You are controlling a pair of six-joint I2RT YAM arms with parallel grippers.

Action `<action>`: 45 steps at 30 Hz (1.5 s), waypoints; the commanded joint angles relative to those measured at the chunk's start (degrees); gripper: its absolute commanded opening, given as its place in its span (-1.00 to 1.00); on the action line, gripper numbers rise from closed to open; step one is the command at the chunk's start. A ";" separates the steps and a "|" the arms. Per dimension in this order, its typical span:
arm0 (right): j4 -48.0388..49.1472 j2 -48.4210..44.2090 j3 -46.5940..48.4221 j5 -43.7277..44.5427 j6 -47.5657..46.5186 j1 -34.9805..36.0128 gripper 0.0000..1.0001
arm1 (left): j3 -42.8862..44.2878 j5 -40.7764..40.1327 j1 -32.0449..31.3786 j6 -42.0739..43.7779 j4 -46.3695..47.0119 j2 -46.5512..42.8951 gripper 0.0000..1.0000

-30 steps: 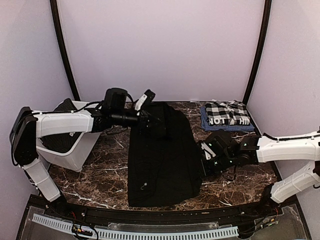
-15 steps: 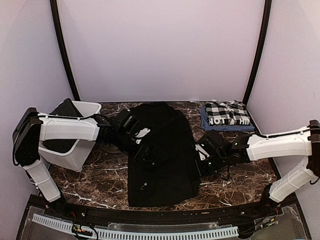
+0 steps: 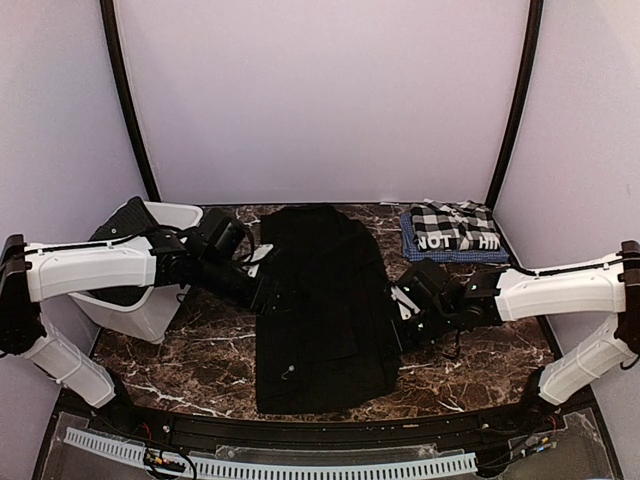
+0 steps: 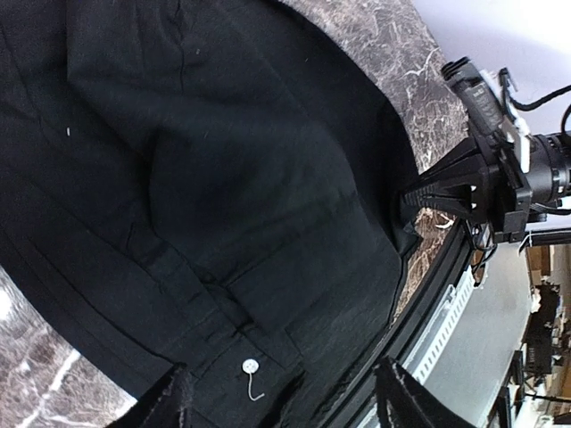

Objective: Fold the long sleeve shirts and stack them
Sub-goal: Adjust the sleeve at the center of the board.

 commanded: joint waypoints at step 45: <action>8.63 -7.32 -9.41 0.69 1.80 0.60 -1.00 | -7.30 18.18 -2.91 -32.61 23.57 21.73 0.03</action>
